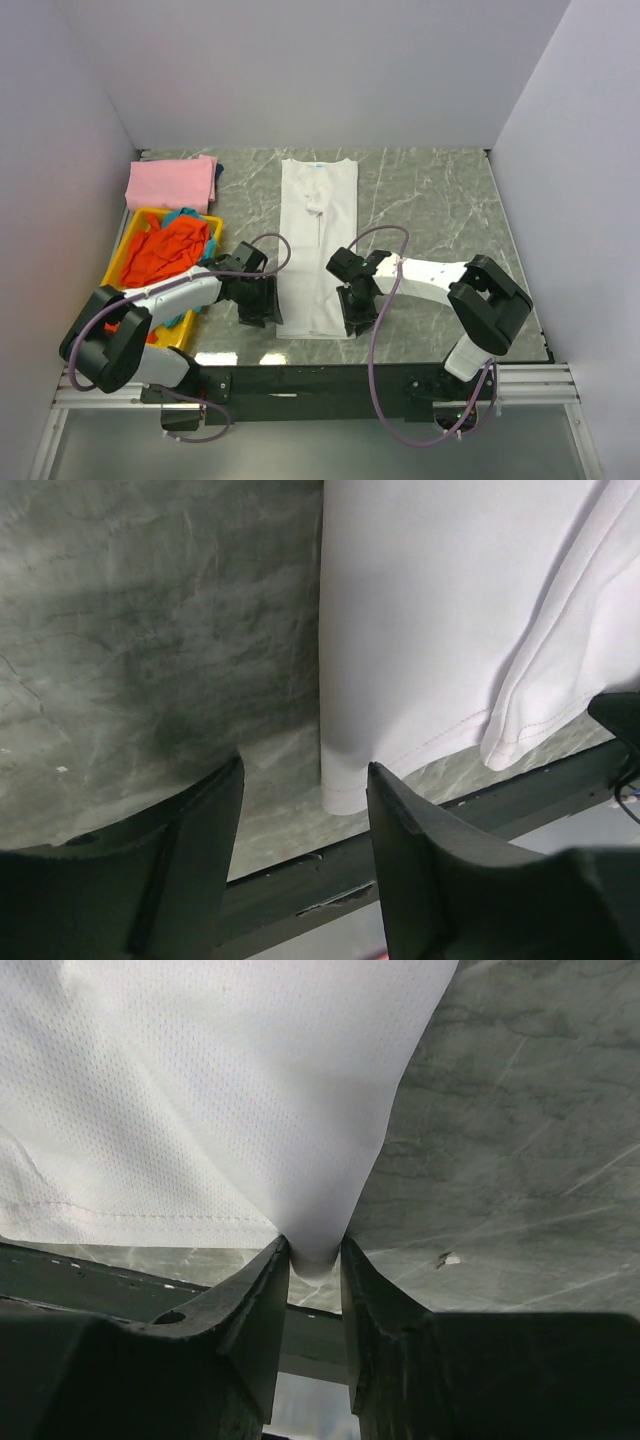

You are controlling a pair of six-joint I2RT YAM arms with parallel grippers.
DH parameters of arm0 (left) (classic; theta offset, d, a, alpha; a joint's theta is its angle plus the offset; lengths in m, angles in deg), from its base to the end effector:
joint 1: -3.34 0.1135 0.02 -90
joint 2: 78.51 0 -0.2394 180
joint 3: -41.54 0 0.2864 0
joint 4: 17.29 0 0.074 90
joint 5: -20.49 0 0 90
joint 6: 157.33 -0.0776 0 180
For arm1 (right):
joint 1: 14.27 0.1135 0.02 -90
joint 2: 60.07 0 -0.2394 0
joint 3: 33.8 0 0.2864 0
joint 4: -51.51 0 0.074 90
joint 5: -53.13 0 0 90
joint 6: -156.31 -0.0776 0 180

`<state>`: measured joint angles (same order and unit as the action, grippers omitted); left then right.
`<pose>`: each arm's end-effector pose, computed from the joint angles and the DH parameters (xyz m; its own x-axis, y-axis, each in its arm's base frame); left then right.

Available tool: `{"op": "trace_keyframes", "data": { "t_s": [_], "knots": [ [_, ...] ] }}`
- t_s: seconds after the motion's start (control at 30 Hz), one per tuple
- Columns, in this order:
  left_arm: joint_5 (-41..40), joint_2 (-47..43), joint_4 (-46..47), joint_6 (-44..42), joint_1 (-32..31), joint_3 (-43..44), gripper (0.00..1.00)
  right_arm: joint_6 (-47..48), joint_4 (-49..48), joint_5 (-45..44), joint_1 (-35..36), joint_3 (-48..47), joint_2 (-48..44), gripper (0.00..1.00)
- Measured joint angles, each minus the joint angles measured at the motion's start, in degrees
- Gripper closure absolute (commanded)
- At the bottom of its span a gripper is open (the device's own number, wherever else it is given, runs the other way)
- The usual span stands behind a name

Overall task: Fold and stack the t-shirts
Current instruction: Fold the tshirt

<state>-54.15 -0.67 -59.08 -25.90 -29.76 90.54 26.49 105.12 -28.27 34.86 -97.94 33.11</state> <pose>0.2148 -0.1646 0.0690 -0.9897 -0.1165 -0.0833 -0.0729 0.9106 -0.4068 0.1895 0.2367 0.0640 -0.9853 -0.1710 -0.0033 -0.1683 0.9661 0.1958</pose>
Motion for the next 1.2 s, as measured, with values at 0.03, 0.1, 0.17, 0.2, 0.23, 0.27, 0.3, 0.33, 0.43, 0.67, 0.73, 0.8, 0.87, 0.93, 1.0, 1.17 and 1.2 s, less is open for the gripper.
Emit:
{"op": "trace_keyframes", "data": {
  "t_s": [0.03, 0.1, 0.17, 0.2, 0.23, 0.27, 0.3, 0.33, 0.43, 0.67, 0.73, 0.8, 0.87, 0.93, 1.0, 1.17, 1.2],
  "knots": [
    [0.33, 0.02, 0.0, 0.13, -0.02, -0.15, 0.43, -0.04, 0.0, 0.0, 0.0, 0.02, 0.0, 0.66],
    [0.44, 0.04, 0.17, 0.35, -0.28, -0.17, 0.44, -0.17, 0.0, 0.0, 0.02, 0.02, 0.0, 0.65],
    [0.81, 0.28, 0.59, 0.46, -0.5, -0.28, 0.45, -0.24, 0.0, -0.02, 0.02, 0.02, 0.0, 0.63],
    [1.25, 0.44, 0.87, 0.5, -0.52, -0.37, 0.46, -0.28, 0.0, -0.02, 0.02, 0.04, 0.0, 0.62],
    [1.7, 0.63, 1.25, 0.81, -0.55, -0.46, 0.47, -0.37, 0.0, -0.02, 0.02, 0.04, 0.0, 0.62],
    [2.29, 0.81, 1.62, 1.03, -0.59, -0.57, 0.47, -0.42, 0.02, -0.02, 0.02, 0.04, 0.0, 0.61],
    [2.84, 0.9, 2.03, 1.18, -0.61, -0.72, 0.47, -0.44, 0.02, -0.04, 0.02, 0.04, 0.0, 0.61],
    [3.21, 0.92, 2.32, 1.29, -0.63, -0.9, 0.48, -0.44, 0.04, -0.09, 0.02, 0.04, 0.0, 0.6],
    [4.31, 1.03, 3.1, 1.57, -0.81, -1.51, 0.58, -0.63, 0.07, -0.31, 0.02, 0.04, 0.0, 0.6],
    [6.12, 2.38, 3.76, 2.08, -1.22, -1.95, 0.66, -1.05, 0.11, -0.94, 0.02, 0.02, -0.04, 0.59],
    [6.54, 2.75, 3.78, 2.32, -1.22, -1.95, 0.67, -1.09, 0.24, -1.38, 0.02, 0.02, -0.15, 0.59],
    [6.97, 3.04, 3.87, 2.38, -1.25, -1.95, 0.67, -1.09, 0.5, -1.79, 0.02, -0.04, -0.44, 0.59],
    [7.32, 3.26, 3.96, 2.4, -1.27, -1.95, 0.67, -1.07, 0.94, -2.01, 0.02, -0.35, -0.9, 0.59],
    [7.56, 3.39, 4.0, 2.4, -1.29, -1.92, 0.67, -1.05, 1.05, -2.03, 0.02, -0.59, -1.14, 0.59],
    [7.61, 3.41, 4.0, 2.4, -1.33, -1.92, 0.67, -1.03, 1.2, -1.99, 0.02, -1.22, -1.2, 0.59],
    [7.65, 3.43, 4.02, 2.4, -1.44, -1.92, 0.68, -0.72, 1.16, -1.97, 0.39, -2.67, -1.18, 0.59],
    [7.65, 3.43, 4.02, 2.4, -1.44, -1.92, 0.68, -0.63, 1.11, -1.99, 0.48, -2.78, -1.16, 0.59]
  ]
}}
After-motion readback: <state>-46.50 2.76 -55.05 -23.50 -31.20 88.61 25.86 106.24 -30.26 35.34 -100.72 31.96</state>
